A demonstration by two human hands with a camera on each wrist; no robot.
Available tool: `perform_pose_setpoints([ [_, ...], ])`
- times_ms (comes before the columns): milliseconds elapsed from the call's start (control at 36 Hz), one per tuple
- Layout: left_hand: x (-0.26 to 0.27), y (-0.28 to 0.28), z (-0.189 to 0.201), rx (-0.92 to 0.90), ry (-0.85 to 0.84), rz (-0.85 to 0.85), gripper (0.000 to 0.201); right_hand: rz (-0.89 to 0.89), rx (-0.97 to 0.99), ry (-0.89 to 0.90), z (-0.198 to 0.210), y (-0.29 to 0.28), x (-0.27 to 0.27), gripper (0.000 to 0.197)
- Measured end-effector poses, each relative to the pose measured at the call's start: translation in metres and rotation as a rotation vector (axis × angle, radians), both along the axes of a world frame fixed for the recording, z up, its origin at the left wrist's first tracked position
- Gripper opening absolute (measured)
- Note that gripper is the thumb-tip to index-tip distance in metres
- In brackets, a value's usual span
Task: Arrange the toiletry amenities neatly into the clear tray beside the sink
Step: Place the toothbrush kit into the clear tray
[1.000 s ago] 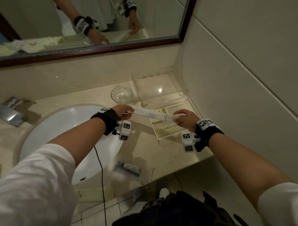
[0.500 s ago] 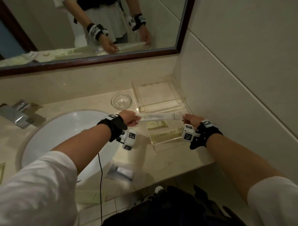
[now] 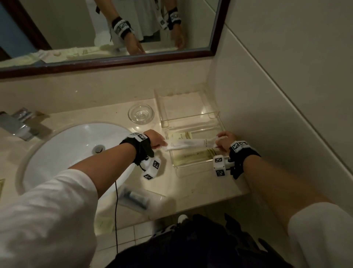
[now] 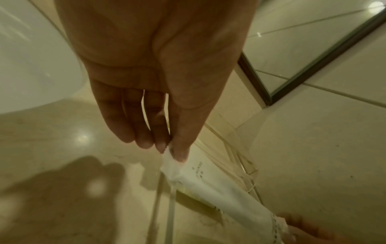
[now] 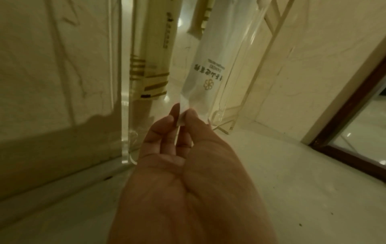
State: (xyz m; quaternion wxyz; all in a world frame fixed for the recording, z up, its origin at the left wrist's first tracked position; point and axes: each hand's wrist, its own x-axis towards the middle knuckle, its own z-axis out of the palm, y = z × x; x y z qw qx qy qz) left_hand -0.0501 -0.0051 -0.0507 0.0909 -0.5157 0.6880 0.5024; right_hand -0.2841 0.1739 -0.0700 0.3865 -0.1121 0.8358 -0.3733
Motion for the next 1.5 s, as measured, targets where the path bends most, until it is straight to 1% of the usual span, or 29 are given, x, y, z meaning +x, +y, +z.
perform_pose_setpoints([
  [83, -0.006, 0.0, 0.003, -0.059, -0.022, -0.05, 0.011, 0.065, 0.031, 0.038, -0.004, -0.002, -0.006, 0.023],
  [167, -0.012, 0.002, 0.006, -0.113, -0.046, -0.095, 0.022, 0.128, 0.052, 0.059, -0.01, -0.006, -0.013, 0.028],
  [222, -0.016, 0.002, 0.007, -0.131, -0.068, -0.13, 0.024, 0.162, 0.078, 0.095, -0.015, -0.008, -0.018, 0.029],
  [389, -0.027, 0.003, 0.003, -0.173, -0.128, -0.183, 0.028, 0.314, 0.187, 0.22, -0.004, -0.009, -0.02, 0.021],
  [444, -0.03, 0.005, 0.001, -0.182, -0.16, -0.208, 0.031, 0.339, 0.211, 0.257, -0.005, -0.009, -0.019, 0.022],
  [556, -0.033, 0.012, -0.003, -0.219, -0.2, -0.243, 0.036, 0.39, 0.246, 0.335, -0.01, -0.009, -0.019, 0.013],
  [639, -0.034, 0.015, -0.006, -0.256, -0.218, -0.259, 0.036, 0.447, 0.274, 0.376, -0.008, -0.009, -0.018, 0.013],
  [833, -0.038, 0.016, -0.012, -0.27, -0.275, -0.295, 0.03, 0.458, 0.282, 0.383, -0.012, -0.013, -0.02, 0.008],
  [1055, -0.044, 0.015, -0.009, -0.236, -0.323, -0.338, 0.033, 0.494, 0.318, 0.368, -0.005, -0.016, -0.019, 0.017],
  [1139, -0.045, 0.014, -0.011, -0.223, -0.325, -0.341, 0.035, 0.523, 0.335, 0.38, -0.004, -0.015, -0.018, 0.019],
  [1222, -0.046, 0.014, -0.011, -0.231, -0.323, -0.344, 0.036, 0.528, 0.337, 0.394, -0.004, -0.015, -0.018, 0.015],
  [1361, -0.047, 0.014, -0.011, -0.224, -0.298, -0.339, 0.026, 0.54, 0.338, 0.422, -0.005, -0.015, -0.018, 0.014],
  [1444, -0.047, 0.015, -0.014, -0.215, -0.289, -0.33, 0.03, 0.55, 0.339, 0.421, -0.005, -0.014, -0.018, 0.014],
  [1500, -0.047, 0.016, -0.015, -0.204, -0.283, -0.316, 0.03, 0.558, 0.343, 0.42, -0.006, -0.014, -0.018, 0.013],
])
